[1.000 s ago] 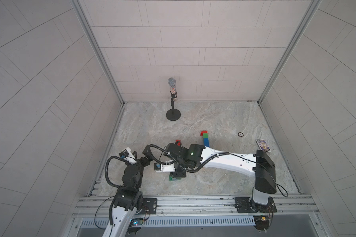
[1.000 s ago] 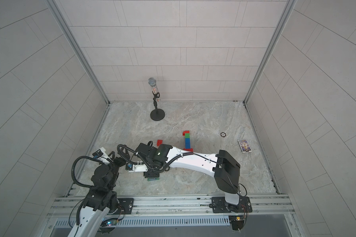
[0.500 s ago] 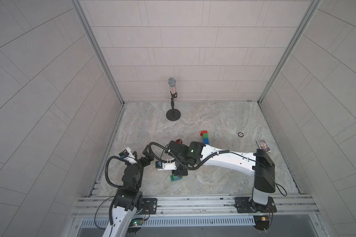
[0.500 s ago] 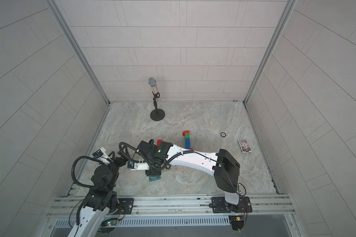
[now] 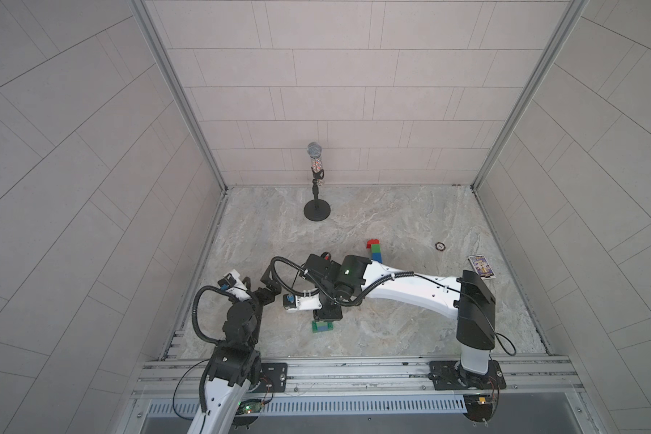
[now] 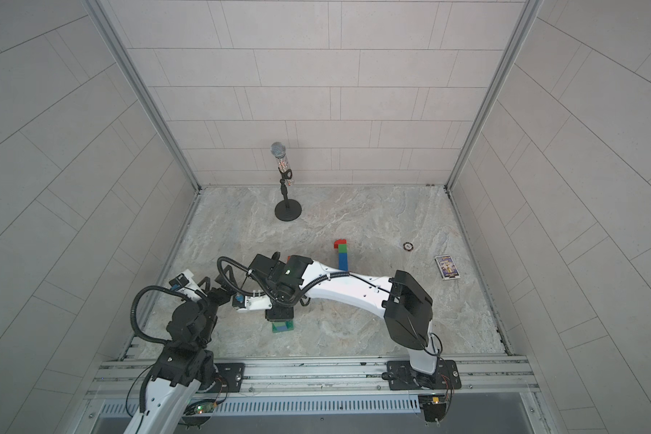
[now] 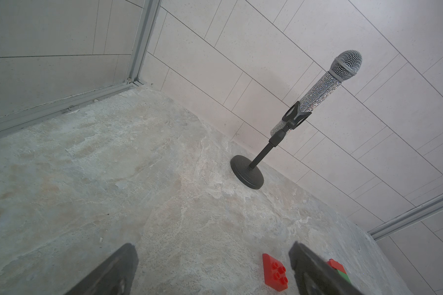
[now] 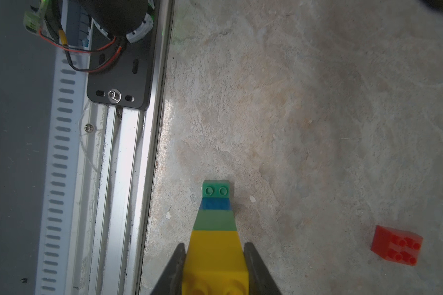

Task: Assemble the number 1 with lego
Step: Assemble the lego brick with the lego brick, then pick up the lego brick from the center of the board.

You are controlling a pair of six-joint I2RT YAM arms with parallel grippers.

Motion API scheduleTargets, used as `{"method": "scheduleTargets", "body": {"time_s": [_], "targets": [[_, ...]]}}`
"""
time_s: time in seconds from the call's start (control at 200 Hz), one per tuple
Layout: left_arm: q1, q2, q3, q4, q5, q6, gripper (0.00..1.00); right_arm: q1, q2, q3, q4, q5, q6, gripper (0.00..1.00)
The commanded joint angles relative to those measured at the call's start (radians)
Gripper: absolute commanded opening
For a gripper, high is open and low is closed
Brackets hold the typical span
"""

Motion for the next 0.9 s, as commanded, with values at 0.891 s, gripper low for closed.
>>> {"method": "scheduleTargets", "body": {"time_s": [0.891], "targets": [[0.002, -0.052, -0.028, 0.054, 0.304, 0.112, 1.0, -0.045, 0.033, -0.065, -0.062, 0.021, 0.07, 0.0]]}}
